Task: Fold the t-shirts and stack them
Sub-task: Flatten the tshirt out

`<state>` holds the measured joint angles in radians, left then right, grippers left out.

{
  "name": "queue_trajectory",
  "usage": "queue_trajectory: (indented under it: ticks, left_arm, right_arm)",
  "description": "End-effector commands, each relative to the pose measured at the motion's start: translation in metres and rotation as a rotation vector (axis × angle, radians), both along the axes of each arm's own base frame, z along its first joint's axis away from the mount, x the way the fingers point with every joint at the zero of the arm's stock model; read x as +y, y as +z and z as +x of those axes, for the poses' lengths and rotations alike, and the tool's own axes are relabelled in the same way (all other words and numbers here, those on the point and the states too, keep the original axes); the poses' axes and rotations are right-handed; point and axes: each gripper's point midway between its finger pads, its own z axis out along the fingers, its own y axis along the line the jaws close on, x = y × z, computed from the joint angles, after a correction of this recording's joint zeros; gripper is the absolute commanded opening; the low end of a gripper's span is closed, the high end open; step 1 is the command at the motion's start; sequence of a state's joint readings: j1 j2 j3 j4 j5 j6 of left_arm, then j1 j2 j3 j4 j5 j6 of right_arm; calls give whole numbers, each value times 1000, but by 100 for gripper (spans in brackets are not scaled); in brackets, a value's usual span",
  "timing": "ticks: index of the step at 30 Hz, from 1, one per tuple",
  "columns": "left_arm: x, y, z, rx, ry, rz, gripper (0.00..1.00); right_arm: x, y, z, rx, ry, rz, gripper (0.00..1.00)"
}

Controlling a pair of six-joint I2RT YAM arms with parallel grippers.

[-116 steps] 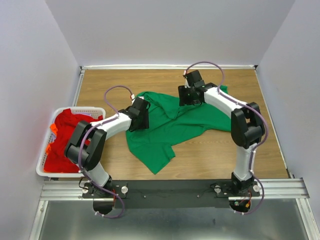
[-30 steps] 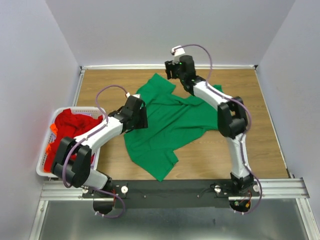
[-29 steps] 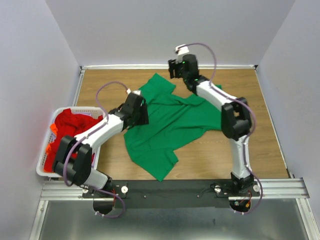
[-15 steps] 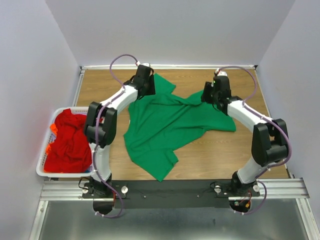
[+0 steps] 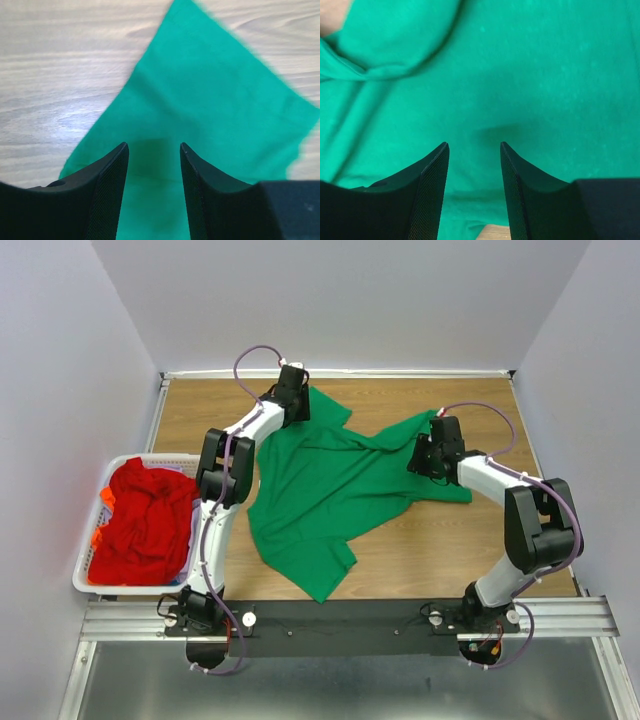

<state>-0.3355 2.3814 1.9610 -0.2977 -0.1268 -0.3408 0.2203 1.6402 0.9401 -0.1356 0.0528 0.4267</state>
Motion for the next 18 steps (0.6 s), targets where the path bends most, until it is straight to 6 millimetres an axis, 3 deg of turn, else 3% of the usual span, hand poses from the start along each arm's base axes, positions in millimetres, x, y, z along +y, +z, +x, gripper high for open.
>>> queue_trajectory:
  ticks: [1,5,10,18]
  left_arm:
    - [23,-27,1,62,18,35,53]
    - [25,-40,-11,130,38,15,51]
    - [25,-35,-9,126,41,-2,49]
    - [29,-42,-7,153,78,-24,49]
  right_arm:
    - [-1,-23,-20,80,-30,34,53]
    - [-6,-34,-40,127,-55,42,54]
    - [-15,-48,-76,204,-100,50,55]
    - [-44,-46,-124,275,-220,29,59]
